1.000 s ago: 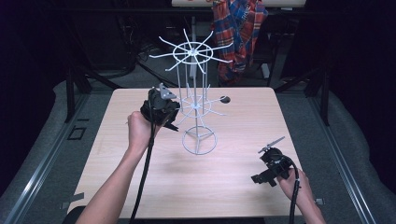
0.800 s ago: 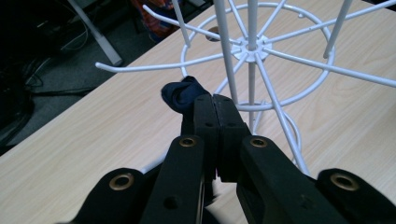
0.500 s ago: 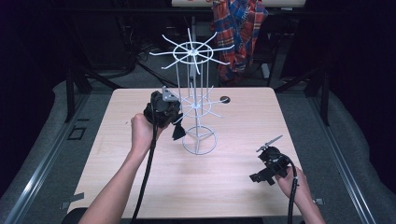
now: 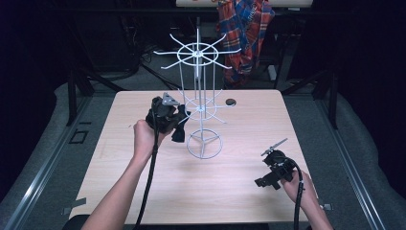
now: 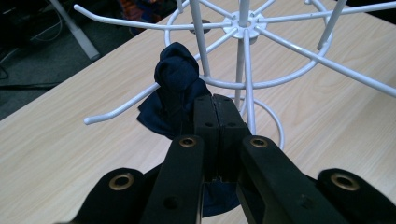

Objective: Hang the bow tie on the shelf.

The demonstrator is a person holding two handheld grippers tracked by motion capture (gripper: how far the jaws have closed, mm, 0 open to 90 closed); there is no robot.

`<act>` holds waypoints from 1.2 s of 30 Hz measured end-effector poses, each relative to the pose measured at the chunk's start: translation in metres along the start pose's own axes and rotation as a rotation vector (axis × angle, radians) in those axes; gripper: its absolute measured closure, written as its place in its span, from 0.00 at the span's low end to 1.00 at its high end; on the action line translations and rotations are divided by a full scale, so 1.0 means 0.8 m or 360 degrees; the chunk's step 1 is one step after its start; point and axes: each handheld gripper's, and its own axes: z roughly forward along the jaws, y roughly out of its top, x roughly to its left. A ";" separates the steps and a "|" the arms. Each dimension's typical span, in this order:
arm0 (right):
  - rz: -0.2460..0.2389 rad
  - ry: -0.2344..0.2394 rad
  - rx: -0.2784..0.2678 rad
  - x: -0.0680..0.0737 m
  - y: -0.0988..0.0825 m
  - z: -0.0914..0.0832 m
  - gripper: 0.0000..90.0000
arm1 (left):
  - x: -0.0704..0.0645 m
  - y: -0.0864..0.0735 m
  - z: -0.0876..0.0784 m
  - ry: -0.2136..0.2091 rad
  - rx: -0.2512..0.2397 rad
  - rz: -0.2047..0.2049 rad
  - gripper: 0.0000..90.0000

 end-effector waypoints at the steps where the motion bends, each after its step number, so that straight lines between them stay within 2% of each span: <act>1: 0.0011 0.0013 -0.0014 0.001 0.000 0.001 0.17 | 0.000 0.000 0.000 0.0000 0.0000 0.0000 1.00; 6: -0.0005 0.0002 0.0001 0.000 0.000 0.000 0.17 | 0.001 -0.002 0.000 -0.0012 -0.0009 -0.0014 0.99; 9: 0.0009 0.0015 -0.0016 0.000 -0.001 0.001 0.17 | 0.001 -0.002 0.000 -0.0021 -0.0001 -0.0014 0.99; 19: 0.0016 0.0031 0.0005 -0.003 0.000 0.002 0.17 | 0.003 -0.001 -0.001 -0.0046 0.0008 -0.0008 0.98; 22: 0.0002 0.0023 0.0022 -0.003 0.000 0.002 0.17 | 0.005 -0.001 -0.002 -0.0041 0.0002 -0.0015 0.95; 23: 0.0030 0.0038 -0.0022 -0.001 -0.002 0.003 0.17 | 0.005 -0.001 -0.002 -0.0046 0.0000 -0.0017 0.92; 24: 0.0008 0.0016 0.0012 -0.002 -0.002 0.001 0.17 | 0.006 -0.002 -0.002 -0.0041 -0.0001 -0.0019 0.90; 25: 0.0020 0.0026 -0.0003 -0.001 -0.002 0.001 0.17 | 0.006 -0.002 -0.003 -0.0044 0.0000 -0.0016 0.89; 36: 0.0002 0.0018 0.0012 0.000 -0.001 0.000 0.17 | 0.009 -0.004 -0.010 -0.0047 -0.0022 -0.0016 0.83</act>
